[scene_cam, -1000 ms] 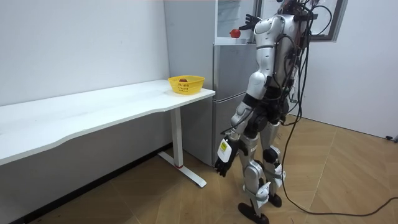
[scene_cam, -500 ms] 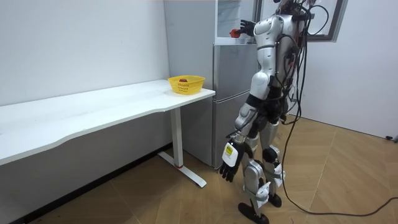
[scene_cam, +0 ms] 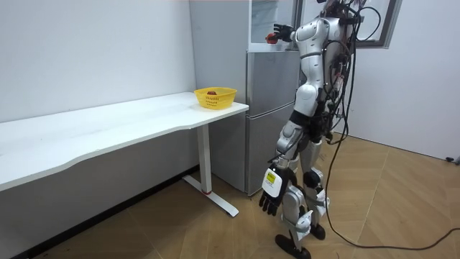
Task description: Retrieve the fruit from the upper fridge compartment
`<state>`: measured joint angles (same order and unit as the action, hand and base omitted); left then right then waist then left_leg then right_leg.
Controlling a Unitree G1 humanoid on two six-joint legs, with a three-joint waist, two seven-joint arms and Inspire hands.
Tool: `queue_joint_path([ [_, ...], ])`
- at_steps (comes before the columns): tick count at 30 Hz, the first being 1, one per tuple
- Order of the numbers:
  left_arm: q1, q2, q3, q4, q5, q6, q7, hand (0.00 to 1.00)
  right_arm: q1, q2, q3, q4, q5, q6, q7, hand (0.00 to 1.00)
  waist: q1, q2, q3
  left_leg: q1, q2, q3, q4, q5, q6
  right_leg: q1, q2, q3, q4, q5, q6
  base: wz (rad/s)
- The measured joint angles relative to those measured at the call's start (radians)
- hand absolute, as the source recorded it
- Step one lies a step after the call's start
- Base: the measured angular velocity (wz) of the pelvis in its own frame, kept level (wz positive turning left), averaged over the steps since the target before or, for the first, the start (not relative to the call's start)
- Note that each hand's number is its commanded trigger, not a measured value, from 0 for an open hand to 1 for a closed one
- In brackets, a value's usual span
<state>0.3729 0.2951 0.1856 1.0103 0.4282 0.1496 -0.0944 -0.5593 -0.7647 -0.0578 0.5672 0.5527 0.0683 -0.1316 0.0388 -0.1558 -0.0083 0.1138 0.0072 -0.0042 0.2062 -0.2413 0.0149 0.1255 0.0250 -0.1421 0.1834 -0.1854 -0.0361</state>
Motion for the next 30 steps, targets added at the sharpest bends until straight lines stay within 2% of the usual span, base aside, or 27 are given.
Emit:
queue_joint_path([
  [5, 0.014, 0.0, 0.003, -0.011, 0.0, 0.005, 0.0, 0.0, 0.0, -0.01, 0.001, 0.011, 0.001, 0.019, -0.006, 0.0, 0.0, -0.001, 0.0004, -0.017, -0.003, -0.004, -0.002, 0.001, -0.002, -0.007, -0.005, -0.022, 0.0, -0.006, -0.007, 0.01],
  [30, 0.015, 0.005, -0.002, -0.008, 0.003, 0.002, 0.001, 0.0, 0.0, -0.019, 0.038, 0.049, -0.009, 0.016, -0.025, 0.0, 0.016, 0.007, 0.0015, -0.021, -0.004, -0.016, 0.009, 0.002, -0.004, 0.002, -0.004, -0.054, 0.001, -0.007, -0.008, 0.01],
])
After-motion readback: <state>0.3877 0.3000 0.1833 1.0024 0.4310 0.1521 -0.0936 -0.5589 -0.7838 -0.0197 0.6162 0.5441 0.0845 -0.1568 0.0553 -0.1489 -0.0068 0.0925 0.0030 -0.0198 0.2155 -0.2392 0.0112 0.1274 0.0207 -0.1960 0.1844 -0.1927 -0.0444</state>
